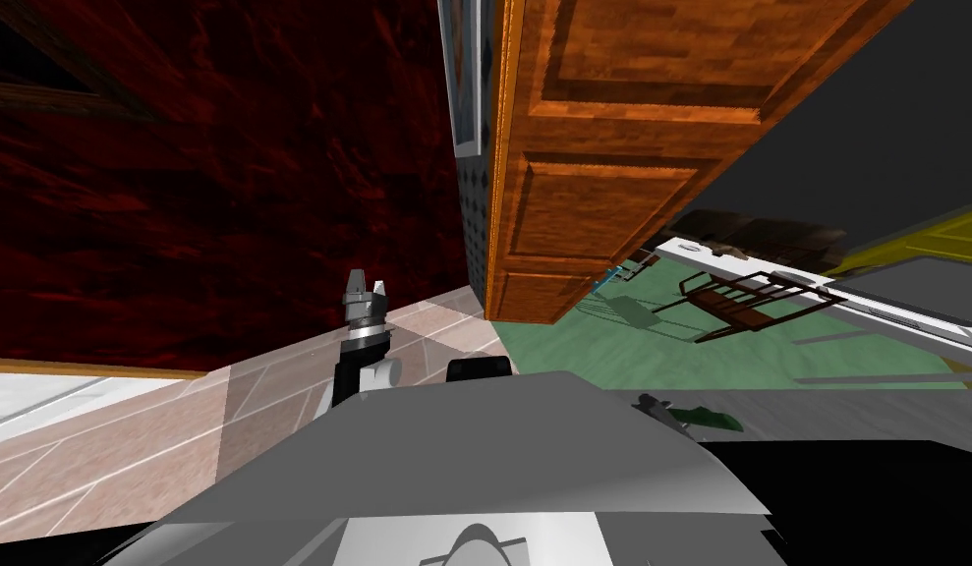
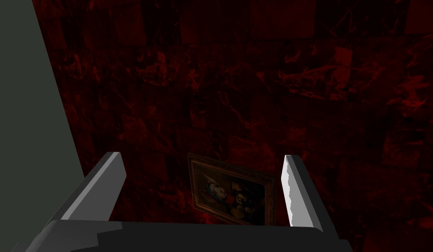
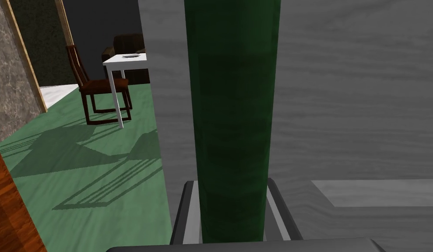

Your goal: Push the door open

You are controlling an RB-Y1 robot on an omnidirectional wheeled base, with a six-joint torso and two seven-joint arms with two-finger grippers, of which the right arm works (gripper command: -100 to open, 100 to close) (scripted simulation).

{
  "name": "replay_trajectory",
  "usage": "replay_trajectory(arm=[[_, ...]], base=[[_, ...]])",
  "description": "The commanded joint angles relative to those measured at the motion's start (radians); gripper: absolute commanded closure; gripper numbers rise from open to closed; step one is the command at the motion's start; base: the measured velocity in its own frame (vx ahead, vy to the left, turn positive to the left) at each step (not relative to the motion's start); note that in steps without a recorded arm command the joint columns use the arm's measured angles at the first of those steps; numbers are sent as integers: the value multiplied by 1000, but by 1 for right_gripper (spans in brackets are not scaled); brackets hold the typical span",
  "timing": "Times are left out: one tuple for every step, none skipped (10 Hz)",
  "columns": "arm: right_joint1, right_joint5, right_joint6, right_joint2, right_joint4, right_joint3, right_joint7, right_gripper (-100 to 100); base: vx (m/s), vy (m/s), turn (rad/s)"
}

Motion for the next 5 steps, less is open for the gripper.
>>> replay_trajectory(arm=[[11, -13, -5, -4, -1, -21, 8, 100], [10, -20, -4, -5, 3, -32, 14, 100], [10, -28, -3, -5, 6, -43, 20, 100], [9, -35, -3, -5, 9, -53, 26, 100], [9, -35, -3, -5, 9, -53, 26, 100]], base=[[140, -156, -54], [117, -183, -68], [127, -171, -69], [142, -180, -75], [110, -123, -49]])
